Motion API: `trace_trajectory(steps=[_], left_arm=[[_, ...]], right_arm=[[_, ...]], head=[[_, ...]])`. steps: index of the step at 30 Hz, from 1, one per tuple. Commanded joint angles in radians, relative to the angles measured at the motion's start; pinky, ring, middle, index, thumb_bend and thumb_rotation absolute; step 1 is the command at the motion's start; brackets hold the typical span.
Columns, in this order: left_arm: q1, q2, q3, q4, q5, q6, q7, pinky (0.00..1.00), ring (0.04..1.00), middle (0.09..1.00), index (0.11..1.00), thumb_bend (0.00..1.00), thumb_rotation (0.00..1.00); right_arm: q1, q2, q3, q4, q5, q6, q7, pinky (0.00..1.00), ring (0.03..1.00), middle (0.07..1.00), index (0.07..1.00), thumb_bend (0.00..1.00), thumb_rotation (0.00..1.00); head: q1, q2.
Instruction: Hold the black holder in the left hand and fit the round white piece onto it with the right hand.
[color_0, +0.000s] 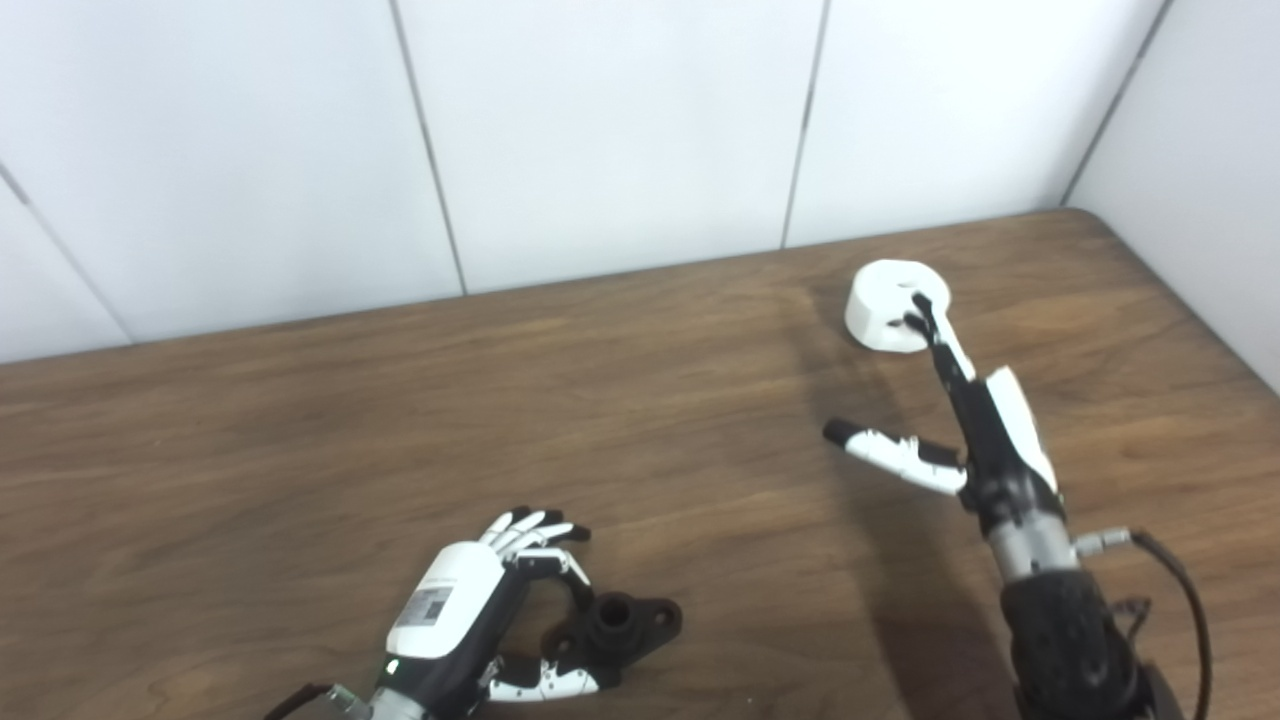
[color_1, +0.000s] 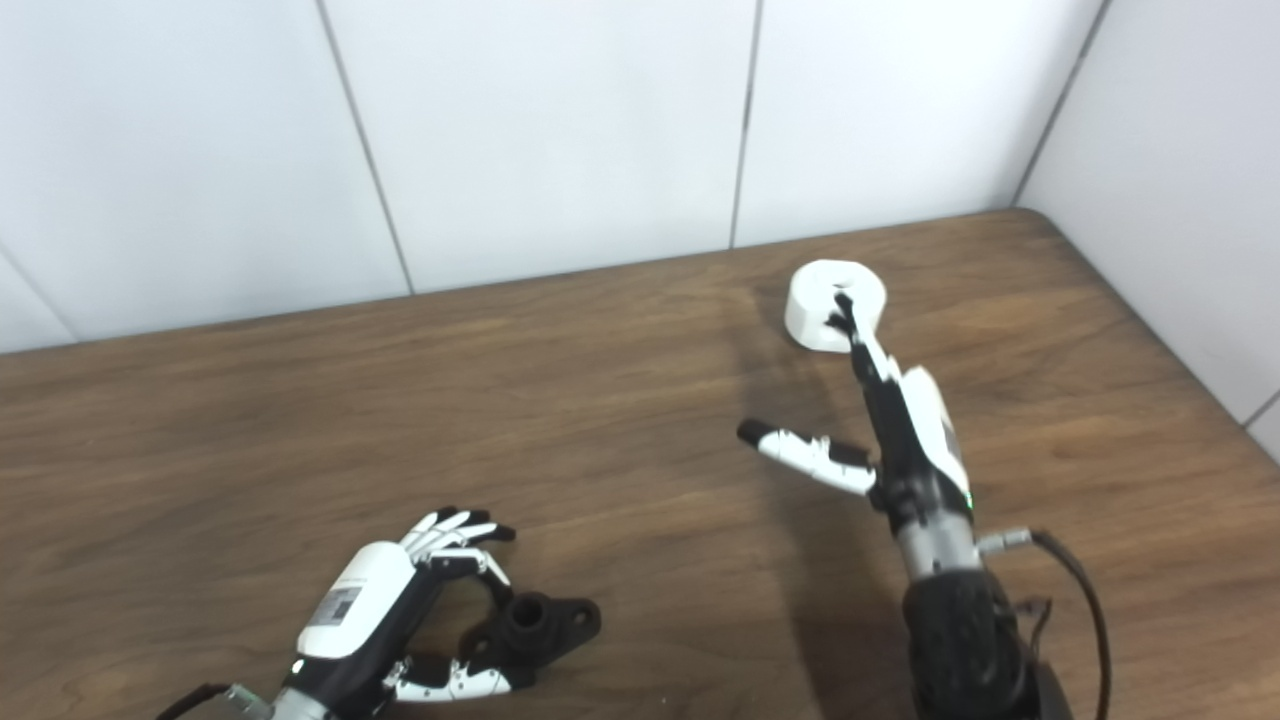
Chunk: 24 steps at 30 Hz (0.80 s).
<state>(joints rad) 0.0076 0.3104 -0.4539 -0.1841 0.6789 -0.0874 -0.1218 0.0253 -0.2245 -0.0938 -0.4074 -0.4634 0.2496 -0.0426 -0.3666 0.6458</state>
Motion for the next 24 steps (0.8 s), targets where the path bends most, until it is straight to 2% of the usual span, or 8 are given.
trace_trajectory(steps=[1,7,13,17,24], left_arm=[[0.040,0.030,-0.011,0.048,-0.002,0.022,-0.072,0.93,0.909,0.833,0.486,0.52,0.05],[0.044,0.030,-0.011,0.045,0.011,0.024,-0.073,0.92,0.909,0.834,0.486,0.52,0.05],[0.052,0.026,-0.012,0.027,0.015,0.033,-0.081,0.92,0.911,0.840,0.486,0.52,0.05],[0.056,0.024,-0.011,0.023,0.020,0.034,-0.079,0.92,0.912,0.839,0.487,0.52,0.05],[0.059,0.017,-0.009,0.012,0.018,0.041,-0.087,0.92,0.912,0.844,0.487,0.52,0.05]], right_arm=[[-0.051,-0.027,-0.017,-0.034,-0.018,0.010,0.001,0.99,0.961,0.954,0.983,0.77,0.51],[-0.136,-0.099,-0.043,-0.011,-0.025,0.041,0.037,0.95,0.951,0.953,0.977,0.77,0.48],[-0.200,-0.172,-0.054,0.008,-0.023,0.083,0.081,0.87,0.911,0.925,0.929,0.77,0.43],[-0.249,-0.220,-0.048,0.033,-0.045,0.136,0.117,0.86,0.913,0.918,0.901,0.78,0.35],[-0.324,-0.295,-0.019,0.147,-0.069,0.149,0.151,0.90,0.962,0.926,0.872,0.81,0.27]], head=[[-0.011,-0.005],[-0.011,-0.006],[-0.009,-0.007],[-0.019,-0.009],[-0.024,-0.007]])
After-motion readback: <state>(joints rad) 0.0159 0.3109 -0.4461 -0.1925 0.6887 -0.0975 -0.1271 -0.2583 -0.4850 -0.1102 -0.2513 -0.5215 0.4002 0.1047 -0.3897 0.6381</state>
